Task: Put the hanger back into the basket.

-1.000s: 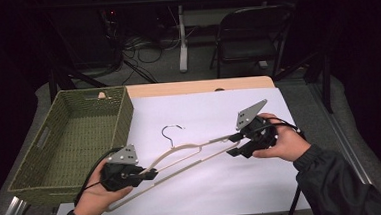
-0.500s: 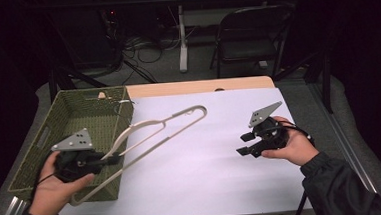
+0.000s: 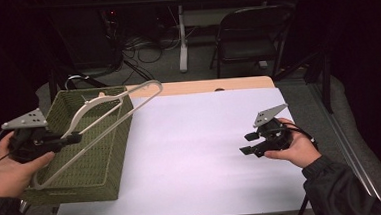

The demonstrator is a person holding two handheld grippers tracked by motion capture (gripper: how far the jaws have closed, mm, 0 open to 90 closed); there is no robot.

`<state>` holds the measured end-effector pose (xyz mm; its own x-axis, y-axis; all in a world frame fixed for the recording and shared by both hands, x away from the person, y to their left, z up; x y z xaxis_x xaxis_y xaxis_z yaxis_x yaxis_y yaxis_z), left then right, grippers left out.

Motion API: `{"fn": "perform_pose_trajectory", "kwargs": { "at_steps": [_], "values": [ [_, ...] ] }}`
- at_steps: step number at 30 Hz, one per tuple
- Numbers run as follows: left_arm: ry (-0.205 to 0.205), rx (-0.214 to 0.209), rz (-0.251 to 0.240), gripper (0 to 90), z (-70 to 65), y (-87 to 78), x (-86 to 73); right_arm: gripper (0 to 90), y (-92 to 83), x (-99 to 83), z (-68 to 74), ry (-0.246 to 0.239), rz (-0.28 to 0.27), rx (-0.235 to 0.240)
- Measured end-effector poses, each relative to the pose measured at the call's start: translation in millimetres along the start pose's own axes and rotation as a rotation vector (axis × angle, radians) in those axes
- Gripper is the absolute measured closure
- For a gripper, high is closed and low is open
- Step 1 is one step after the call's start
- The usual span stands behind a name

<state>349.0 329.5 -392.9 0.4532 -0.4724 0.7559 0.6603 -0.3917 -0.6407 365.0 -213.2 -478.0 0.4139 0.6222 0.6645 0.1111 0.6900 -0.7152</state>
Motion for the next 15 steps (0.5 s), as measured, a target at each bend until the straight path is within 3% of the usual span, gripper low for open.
{"fn": "perform_pose_trajectory", "kwargs": {
  "at_steps": [7,8,9,15],
  "values": [
    [-0.003,0.032,0.004,87.1,32.5,-3.3,-11.9,45.9,-3.3,-6.9,-3.4,0.024,-0.015,-0.014],
    [-0.009,0.038,0.007,87.1,36.5,-3.6,-14.3,45.9,-4.8,-8.0,-3.5,0.026,0.005,-0.011],
    [-0.013,0.041,0.010,87.1,41.5,-3.9,-17.5,45.9,-3.5,-8.0,-3.8,0.027,-0.015,-0.014],
    [-0.051,0.076,0.023,87.2,61.8,-8.2,-37.8,45.9,-1.3,-9.9,-3.6,0.030,-0.010,-0.017]
  ]
}}
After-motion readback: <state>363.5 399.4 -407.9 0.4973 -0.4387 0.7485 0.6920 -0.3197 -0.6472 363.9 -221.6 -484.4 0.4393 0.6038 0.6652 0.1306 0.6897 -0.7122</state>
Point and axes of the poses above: each handheld gripper's, and its own axes: y roughly forward along the jaws, x roughly out of its top, z roughly to its left, the point moved 5 cm from there along y, roughly forward along the jaws, and after that the axes turned 13 degrees about x, right-handed, at the moved point
